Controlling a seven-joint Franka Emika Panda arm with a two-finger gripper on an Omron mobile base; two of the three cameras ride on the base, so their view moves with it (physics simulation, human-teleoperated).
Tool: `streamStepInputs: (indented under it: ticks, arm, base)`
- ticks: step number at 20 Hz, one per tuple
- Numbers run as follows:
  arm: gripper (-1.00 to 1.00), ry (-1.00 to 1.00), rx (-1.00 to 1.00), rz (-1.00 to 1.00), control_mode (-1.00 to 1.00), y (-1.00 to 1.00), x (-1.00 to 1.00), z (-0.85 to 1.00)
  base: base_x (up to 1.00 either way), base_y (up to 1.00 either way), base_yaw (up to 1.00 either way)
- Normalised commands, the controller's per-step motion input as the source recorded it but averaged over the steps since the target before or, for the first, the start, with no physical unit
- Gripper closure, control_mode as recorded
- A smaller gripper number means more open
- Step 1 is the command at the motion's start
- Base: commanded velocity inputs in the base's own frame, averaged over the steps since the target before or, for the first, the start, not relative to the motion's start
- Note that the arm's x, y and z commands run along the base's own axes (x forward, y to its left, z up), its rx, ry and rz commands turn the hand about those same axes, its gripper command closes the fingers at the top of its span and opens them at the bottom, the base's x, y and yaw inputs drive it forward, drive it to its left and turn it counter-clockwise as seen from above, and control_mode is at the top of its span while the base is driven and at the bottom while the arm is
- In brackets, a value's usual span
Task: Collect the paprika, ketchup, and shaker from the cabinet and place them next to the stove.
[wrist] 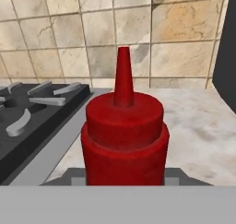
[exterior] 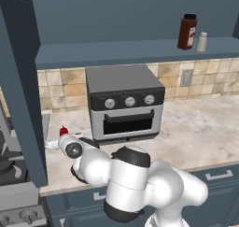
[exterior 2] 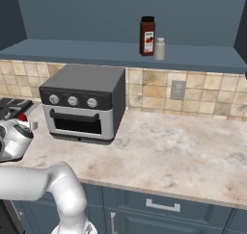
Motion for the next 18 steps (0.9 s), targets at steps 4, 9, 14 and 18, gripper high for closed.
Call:
streamStepInputs:
  ticks: [4,9,14,18]
  arm:
    - [-1.00,0.00,0.00,0.00,-1.00,0.00,-0.03,-0.09]
    - [-1.00,0.00,0.00,0.00,-1.00,0.00,-0.01,-0.06]
    - [-1.00,0.00,0.00,0.00,-1.00,0.00,-0.01,0.00]
    - [-1.00,0.00,0.00,0.00,-1.00,0.00,-0.04,0.02]
  base:
    - [0.00,0.00,0.00]
    - [0.00,0.00,0.00]
    - [0.00,0.00,0.00]
    - [0.00,0.00,0.00]
